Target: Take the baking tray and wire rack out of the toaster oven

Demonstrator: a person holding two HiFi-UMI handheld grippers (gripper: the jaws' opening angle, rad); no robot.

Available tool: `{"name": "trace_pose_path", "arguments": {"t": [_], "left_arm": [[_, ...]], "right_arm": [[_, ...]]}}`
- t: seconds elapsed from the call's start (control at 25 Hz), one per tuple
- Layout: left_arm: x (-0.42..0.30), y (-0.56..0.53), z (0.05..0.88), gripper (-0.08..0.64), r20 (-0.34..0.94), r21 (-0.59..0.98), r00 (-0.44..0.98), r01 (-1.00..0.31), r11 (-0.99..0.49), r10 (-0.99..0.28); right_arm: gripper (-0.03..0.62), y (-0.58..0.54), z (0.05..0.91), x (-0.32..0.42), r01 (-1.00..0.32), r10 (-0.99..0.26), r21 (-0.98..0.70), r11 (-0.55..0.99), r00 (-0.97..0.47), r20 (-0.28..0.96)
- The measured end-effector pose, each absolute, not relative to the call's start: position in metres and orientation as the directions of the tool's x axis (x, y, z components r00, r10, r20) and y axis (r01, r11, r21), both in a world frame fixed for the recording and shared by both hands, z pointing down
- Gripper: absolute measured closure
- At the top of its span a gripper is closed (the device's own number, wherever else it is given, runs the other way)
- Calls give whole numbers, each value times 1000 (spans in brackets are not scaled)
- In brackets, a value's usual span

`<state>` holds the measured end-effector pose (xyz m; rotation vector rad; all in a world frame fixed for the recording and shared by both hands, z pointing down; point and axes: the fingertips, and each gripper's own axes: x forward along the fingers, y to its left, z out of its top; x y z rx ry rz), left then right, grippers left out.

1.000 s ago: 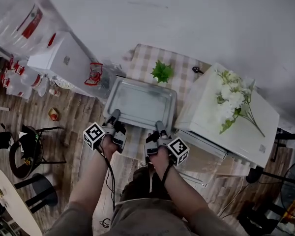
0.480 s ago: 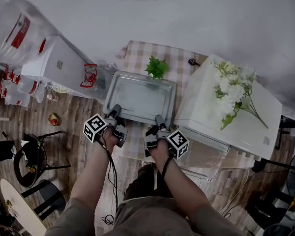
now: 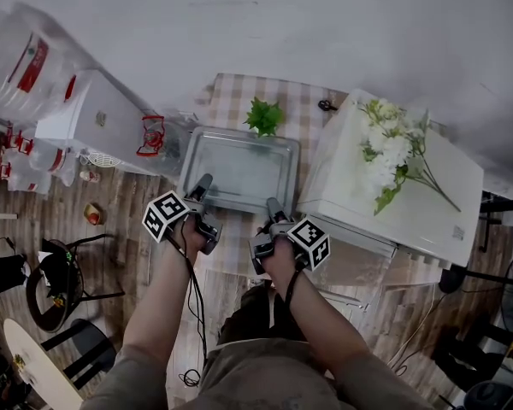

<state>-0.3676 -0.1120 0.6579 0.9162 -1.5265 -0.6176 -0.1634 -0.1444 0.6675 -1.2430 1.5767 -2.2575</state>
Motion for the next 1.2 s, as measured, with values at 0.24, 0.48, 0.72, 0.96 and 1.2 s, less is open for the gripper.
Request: {"name": "trace_pose_path", "arguments": {"t": [0.24,0.48,0.72,0.96,1.2], "left_arm": [[-360,-94,651,164,610,775,-6,-204,598,-792],[-348,-78,626,155,573,801,-2,-214,560,-820],[-317,-76,580,155,482,854,28,-239,463,-876],[-266,-70,543,156,417,889,100,-250,383,-903],[-218,-60,523,179,364,910,167,-274,312,-916]], "right_arm": [[340,-135,663,-153,-381,-480,-808,-450,-660,578],[353,-121,645,-134,-418,-472,-818,-394,-672,571],[368,-116,607,-110,-387,-502,-861,-329,-701,507],[378,-108,563,-74,-323,-547,-904,-279,-721,426],[388,-100,530,-25,-282,-600,-931,-232,-711,365]]}}
